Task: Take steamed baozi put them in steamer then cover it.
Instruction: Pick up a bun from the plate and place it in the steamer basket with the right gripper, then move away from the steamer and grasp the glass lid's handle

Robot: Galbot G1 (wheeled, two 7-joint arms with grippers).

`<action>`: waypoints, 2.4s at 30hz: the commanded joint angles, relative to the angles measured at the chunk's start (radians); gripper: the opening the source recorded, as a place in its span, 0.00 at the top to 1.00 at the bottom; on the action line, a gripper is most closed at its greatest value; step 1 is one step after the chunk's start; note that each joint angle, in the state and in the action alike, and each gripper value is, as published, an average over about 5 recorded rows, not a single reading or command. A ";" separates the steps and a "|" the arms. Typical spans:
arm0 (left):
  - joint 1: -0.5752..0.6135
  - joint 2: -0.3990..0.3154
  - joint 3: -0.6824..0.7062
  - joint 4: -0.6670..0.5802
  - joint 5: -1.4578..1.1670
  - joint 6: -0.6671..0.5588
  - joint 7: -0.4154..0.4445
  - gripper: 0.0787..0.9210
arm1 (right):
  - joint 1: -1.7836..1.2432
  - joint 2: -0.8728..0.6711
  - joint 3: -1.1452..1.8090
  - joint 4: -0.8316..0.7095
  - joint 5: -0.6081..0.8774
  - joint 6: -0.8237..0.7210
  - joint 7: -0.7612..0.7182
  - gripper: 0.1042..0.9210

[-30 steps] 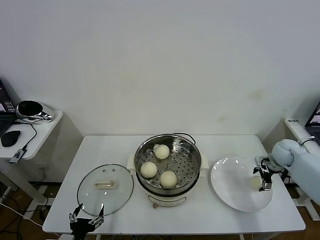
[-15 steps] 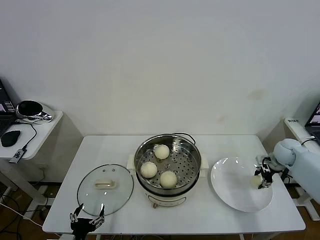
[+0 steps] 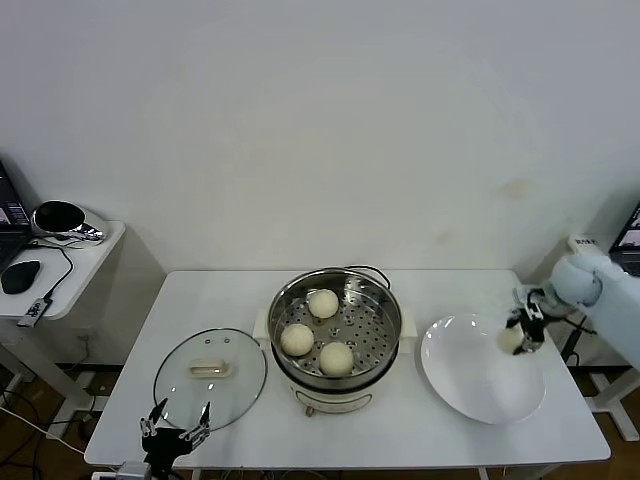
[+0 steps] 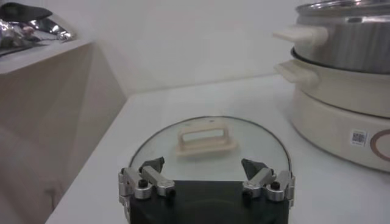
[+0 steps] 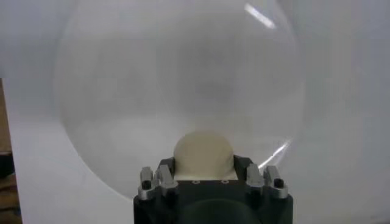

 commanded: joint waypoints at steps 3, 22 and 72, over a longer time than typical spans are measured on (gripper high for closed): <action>-0.007 0.006 -0.010 -0.026 0.014 -0.002 -0.007 0.12 | 0.563 0.151 -0.439 0.148 0.414 -0.154 -0.033 0.40; 0.000 -0.001 -0.035 -0.091 -0.012 -0.010 -0.011 0.12 | 0.567 0.605 -0.566 0.041 0.607 -0.296 0.019 0.40; -0.039 -0.030 0.002 -0.042 -0.028 -0.004 -0.016 0.12 | 0.278 0.193 -0.020 0.163 0.578 -0.186 0.283 0.12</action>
